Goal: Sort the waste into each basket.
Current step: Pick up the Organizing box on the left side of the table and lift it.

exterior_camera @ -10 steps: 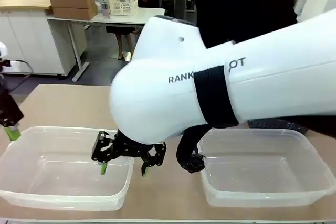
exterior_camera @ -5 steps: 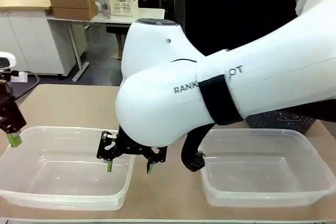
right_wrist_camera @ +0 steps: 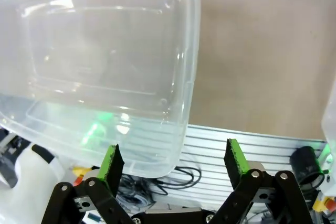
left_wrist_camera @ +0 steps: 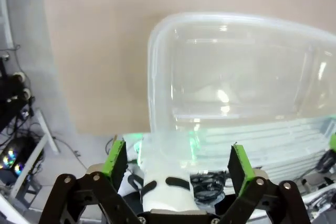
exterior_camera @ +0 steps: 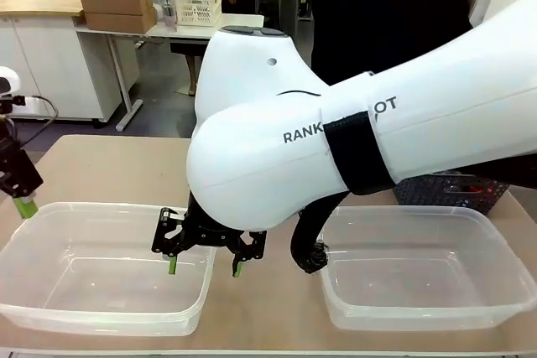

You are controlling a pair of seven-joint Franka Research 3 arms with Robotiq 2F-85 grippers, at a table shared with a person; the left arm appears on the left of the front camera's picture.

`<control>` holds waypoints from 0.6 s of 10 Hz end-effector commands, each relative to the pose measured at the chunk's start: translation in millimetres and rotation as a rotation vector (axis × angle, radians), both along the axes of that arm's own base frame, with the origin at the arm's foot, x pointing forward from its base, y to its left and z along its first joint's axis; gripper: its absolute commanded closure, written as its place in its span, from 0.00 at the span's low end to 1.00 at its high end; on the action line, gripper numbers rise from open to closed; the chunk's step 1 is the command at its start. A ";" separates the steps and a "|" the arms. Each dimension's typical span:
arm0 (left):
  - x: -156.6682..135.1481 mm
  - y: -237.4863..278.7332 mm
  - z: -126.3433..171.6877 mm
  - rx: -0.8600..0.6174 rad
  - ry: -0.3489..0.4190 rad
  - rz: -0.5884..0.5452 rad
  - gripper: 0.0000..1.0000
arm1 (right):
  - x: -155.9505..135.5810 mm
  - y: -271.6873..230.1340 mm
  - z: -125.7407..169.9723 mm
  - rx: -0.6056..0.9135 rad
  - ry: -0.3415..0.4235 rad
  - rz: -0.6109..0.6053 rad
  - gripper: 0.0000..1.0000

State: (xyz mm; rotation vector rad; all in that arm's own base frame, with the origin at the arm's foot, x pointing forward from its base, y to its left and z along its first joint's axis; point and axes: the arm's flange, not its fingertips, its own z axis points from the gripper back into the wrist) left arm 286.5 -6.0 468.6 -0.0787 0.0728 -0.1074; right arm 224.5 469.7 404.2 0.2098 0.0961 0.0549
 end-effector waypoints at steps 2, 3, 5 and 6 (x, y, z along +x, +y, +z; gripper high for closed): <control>-10.2 9.7 -116.9 -0.037 0.016 0.011 0.00 | 14.1 8.1 -11.3 0.006 0.008 -0.023 0.00; -13.9 13.3 -134.4 -0.046 0.044 -0.012 0.00 | 17.4 11.3 -16.1 -0.012 0.022 -0.047 0.00; -27.4 20.2 -153.4 -0.030 0.073 -0.066 0.00 | 24.9 16.9 -20.8 -0.053 0.031 -0.128 0.00; -35.2 22.7 -160.7 0.002 0.085 -0.076 0.00 | 27.2 22.2 -22.6 -0.068 0.044 -0.140 0.00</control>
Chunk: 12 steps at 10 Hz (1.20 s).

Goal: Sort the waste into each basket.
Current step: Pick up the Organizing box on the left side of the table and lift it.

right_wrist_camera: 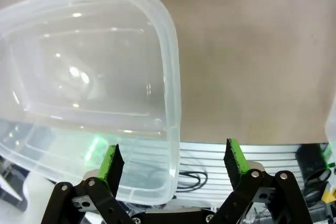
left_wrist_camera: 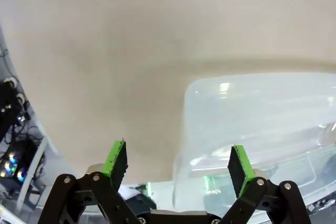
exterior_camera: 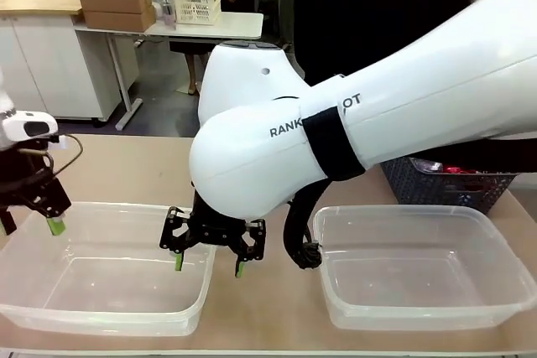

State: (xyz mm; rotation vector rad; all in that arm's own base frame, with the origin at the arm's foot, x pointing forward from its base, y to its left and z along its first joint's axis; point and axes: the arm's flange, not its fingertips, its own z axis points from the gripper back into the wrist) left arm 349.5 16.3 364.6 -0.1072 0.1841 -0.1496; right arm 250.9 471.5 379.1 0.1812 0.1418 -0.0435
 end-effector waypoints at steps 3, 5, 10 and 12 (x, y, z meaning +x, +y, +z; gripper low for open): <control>-118.2 3.1 -70.7 0.007 -0.004 -0.093 0.00 | 5.6 43.9 -5.2 -0.107 0.038 -0.114 0.00; -124.1 2.2 -72.5 0.009 -0.016 -0.091 0.00 | 9.2 53.8 -7.7 -0.177 0.044 -0.145 0.00; -128.1 4.0 -76.2 0.016 -0.010 -0.113 1.00 | 6.6 48.2 -3.7 -0.227 -0.017 -0.144 1.00; -136.9 2.4 -70.6 0.013 -0.009 -0.095 1.00 | 6.7 45.2 -6.5 -0.248 -0.027 -0.143 0.85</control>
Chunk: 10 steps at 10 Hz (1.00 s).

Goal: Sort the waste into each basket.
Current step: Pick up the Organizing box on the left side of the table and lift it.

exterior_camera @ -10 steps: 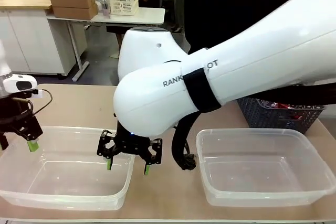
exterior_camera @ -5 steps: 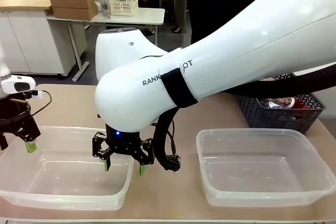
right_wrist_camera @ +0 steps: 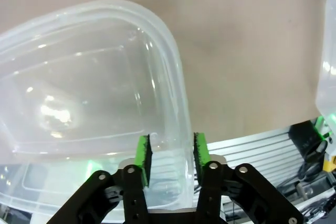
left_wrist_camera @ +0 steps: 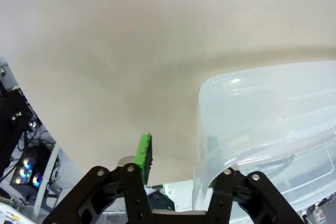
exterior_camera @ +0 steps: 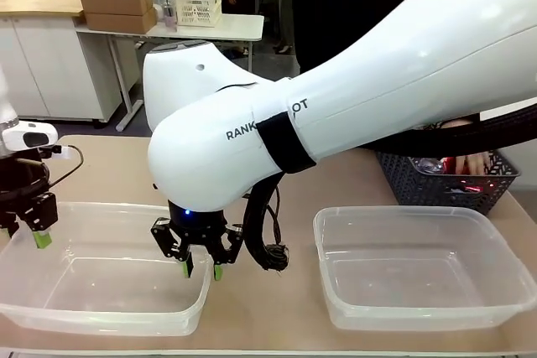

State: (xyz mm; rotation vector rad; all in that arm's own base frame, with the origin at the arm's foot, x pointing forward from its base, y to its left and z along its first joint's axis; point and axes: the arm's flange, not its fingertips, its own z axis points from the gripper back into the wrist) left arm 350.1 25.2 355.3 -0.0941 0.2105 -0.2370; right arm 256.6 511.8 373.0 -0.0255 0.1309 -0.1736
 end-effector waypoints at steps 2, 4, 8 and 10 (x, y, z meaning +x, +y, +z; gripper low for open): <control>-140.8 -7.5 -59.5 0.014 -0.030 0.019 1.00 | 1.0 2.3 -3.6 -0.039 -0.029 -0.029 1.00; -140.6 -8.1 -60.1 0.010 -0.018 0.033 1.00 | -0.4 -5.4 -2.5 -0.034 -0.033 -0.041 1.00; -139.3 -8.4 -55.4 -0.014 0.011 0.095 1.00 | -2.4 -22.4 5.8 0.007 -0.020 -0.003 1.00; -133.7 -9.3 -23.9 -0.124 0.023 0.165 1.00 | 8.4 -37.0 26.5 -0.009 0.001 0.070 1.00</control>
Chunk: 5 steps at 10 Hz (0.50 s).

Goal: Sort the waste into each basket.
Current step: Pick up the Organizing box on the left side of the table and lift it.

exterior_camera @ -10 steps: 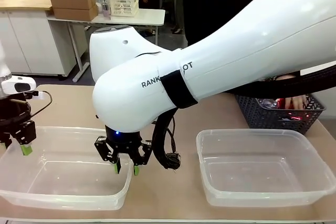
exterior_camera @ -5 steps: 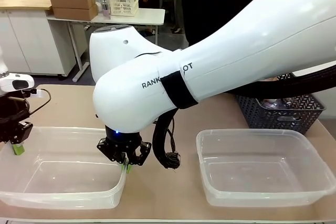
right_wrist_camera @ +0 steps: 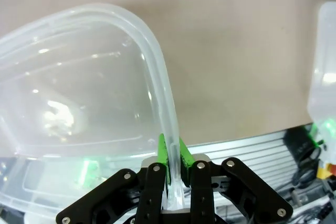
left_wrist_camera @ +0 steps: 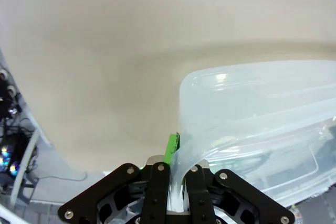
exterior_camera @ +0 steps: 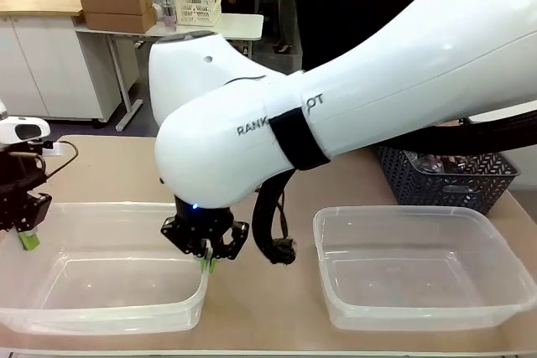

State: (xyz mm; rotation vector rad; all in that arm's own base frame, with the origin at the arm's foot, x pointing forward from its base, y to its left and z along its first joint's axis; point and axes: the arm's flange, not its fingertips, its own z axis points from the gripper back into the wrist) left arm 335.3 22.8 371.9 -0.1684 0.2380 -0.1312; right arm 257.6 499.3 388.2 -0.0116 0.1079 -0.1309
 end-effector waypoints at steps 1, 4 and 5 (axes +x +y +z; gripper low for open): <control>-115.0 -13.7 -4.3 -0.118 -0.039 0.041 1.00 | 15.4 -36.8 42.4 -0.048 -0.007 0.077 1.00; -102.5 -46.6 77.1 -0.240 -0.048 -0.094 1.00 | 7.8 -60.0 114.6 -0.068 -0.030 0.248 1.00; -101.2 -59.6 88.2 -0.253 -0.044 -0.077 1.00 | 0.2 -66.0 119.4 -0.011 0.046 0.304 1.00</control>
